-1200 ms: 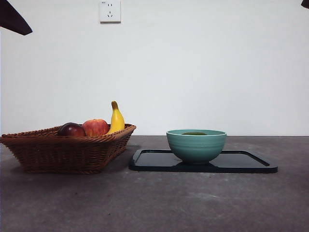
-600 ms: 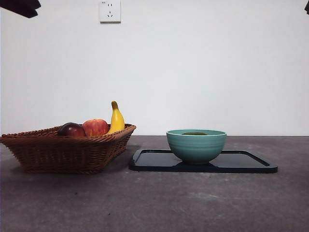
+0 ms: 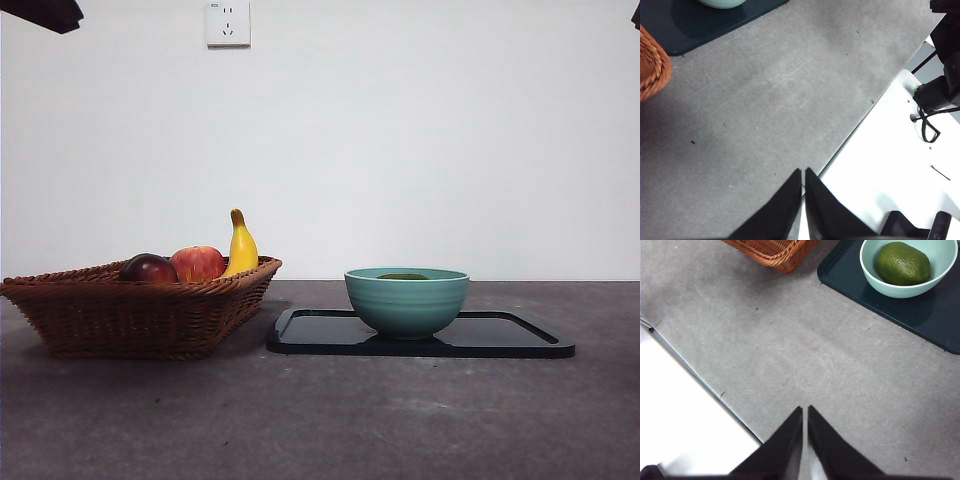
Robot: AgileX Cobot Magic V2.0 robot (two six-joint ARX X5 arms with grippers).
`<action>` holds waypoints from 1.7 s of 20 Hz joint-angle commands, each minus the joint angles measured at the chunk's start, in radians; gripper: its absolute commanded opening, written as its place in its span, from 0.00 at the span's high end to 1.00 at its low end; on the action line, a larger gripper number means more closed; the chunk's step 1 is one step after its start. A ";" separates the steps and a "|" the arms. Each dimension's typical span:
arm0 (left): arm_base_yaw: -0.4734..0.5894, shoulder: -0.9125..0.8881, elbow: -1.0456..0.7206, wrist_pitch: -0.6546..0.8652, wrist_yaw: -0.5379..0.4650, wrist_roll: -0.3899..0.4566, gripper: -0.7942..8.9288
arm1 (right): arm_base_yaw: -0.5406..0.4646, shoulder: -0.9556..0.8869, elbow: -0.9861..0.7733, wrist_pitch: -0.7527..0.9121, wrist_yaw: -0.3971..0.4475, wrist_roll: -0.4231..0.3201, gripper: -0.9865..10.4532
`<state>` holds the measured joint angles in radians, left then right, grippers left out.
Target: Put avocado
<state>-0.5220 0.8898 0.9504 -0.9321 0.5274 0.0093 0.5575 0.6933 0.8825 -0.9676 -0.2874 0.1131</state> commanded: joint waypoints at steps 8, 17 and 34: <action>0.021 -0.040 0.013 0.060 -0.014 0.144 0.91 | 0.009 0.003 0.009 0.006 -0.001 0.010 0.91; 0.396 -0.426 -0.310 0.869 -0.240 0.161 0.91 | 0.009 0.003 0.009 0.006 -0.001 0.010 0.91; 0.529 -0.839 -0.894 0.942 -0.446 0.072 0.91 | 0.009 0.003 0.009 0.006 -0.001 0.010 0.91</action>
<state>0.0048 0.0517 0.0597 0.0002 0.0837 0.0875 0.5575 0.6933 0.8825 -0.9676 -0.2874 0.1131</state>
